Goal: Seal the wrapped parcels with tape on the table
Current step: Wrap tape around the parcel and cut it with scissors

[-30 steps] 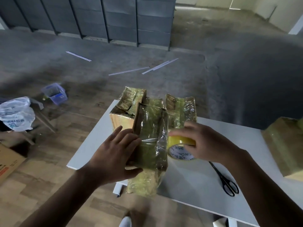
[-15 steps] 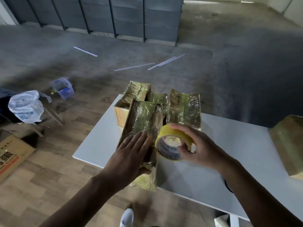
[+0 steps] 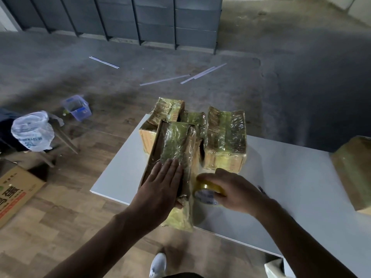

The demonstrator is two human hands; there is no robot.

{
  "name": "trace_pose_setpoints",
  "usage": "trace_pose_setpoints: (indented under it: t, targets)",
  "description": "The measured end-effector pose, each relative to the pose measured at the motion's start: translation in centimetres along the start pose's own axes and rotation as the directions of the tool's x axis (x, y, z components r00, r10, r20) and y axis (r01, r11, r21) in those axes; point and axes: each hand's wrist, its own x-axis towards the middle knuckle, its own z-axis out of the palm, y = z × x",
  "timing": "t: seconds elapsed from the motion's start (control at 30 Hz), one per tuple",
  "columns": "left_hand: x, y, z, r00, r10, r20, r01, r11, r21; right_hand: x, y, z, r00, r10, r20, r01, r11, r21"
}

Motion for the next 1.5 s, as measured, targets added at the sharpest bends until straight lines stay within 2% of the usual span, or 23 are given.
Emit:
trace_pose_setpoints:
  t: [0.13, 0.23, 0.33, 0.5, 0.7, 0.87, 0.93, 1.07, 1.13, 1.17, 1.23, 1.3, 1.37, 1.43, 1.5]
  targets:
    - [0.7, 2.3, -1.8, 0.997, -0.064, 0.046, 0.064, 0.998, 0.020, 1.1, -0.7, 1.3, 0.999, 0.031, 0.040, -0.031, 0.999, -0.020]
    - [1.0, 2.3, -1.8, 0.997, -0.070, -0.039, 0.072, 0.996, 0.043, 1.1, -0.8, 1.6, 0.999, 0.046, 0.028, -0.046, 0.999, -0.012]
    - [0.2, 1.3, -1.0, 0.988, -0.011, -0.153, 0.022, 0.997, 0.072, 1.2, -0.9, 1.9, 0.999, 0.049, -0.002, -0.049, 0.999, 0.022]
    - [-1.1, 0.3, 0.1, 0.975, -0.061, -0.214, 0.027, 0.987, -0.161, 1.1, -1.0, 2.0, 0.997, 0.032, -0.073, -0.026, 0.997, 0.079]
    - [-1.7, 1.9, 0.2, 0.935, -0.179, -0.307, 0.062, 0.932, -0.356, -0.5, -1.1, -0.1, 0.961, 0.089, -0.264, -0.007, 0.955, 0.296]
    - [-2.7, 4.5, 1.7, 0.832, -0.388, -0.397, 0.104, 0.812, -0.574, -1.1, -2.1, -2.6, 0.930, 0.125, -0.345, -0.003, 0.943, 0.333]
    - [-2.9, 5.1, 3.6, 0.814, -0.478, -0.330, 0.143, 0.715, -0.684, -0.6, -2.1, -1.9, 0.931, 0.131, -0.341, -0.021, 0.951, 0.308]
    - [-3.9, 4.3, 7.1, 0.777, -0.621, -0.103, 0.265, 0.470, -0.842, 0.2, -1.4, 2.1, 0.966, 0.105, -0.236, -0.023, 0.944, 0.328]
    - [-4.6, 3.1, 8.5, 0.755, -0.655, 0.022, 0.359, 0.385, -0.850, 1.0, -1.2, 4.0, 0.972, 0.099, -0.213, -0.023, 0.943, 0.333]
    - [-5.0, 2.4, 9.2, 0.751, -0.656, 0.077, 0.413, 0.376, -0.830, 1.5, -1.2, 4.8, 0.975, 0.100, -0.199, -0.030, 0.945, 0.326]
    - [-6.1, 1.3, 10.7, 0.769, -0.611, 0.185, 0.496, 0.389, -0.776, 2.7, -1.4, 6.6, 0.984, 0.090, -0.156, -0.042, 0.957, 0.287]
    - [-7.2, 0.6, 12.0, 0.817, -0.507, 0.273, 0.529, 0.475, -0.703, 3.8, -1.5, 8.3, 0.993, 0.078, -0.091, -0.054, 0.967, 0.248]
    - [-7.4, 0.3, 12.9, 0.880, -0.414, 0.235, 0.462, 0.625, -0.629, 4.3, -1.4, 9.7, 0.996, 0.083, -0.045, -0.071, 0.973, 0.220]
    - [-6.7, 0.4, 13.1, 0.945, -0.291, 0.149, 0.326, 0.807, -0.492, 4.5, -1.0, 10.6, 0.992, 0.111, -0.058, -0.093, 0.965, 0.244]
    - [-5.7, 0.9, 13.3, 0.982, -0.157, 0.106, 0.185, 0.918, -0.350, 4.2, -0.5, 11.3, 0.991, 0.122, -0.055, -0.102, 0.955, 0.279]
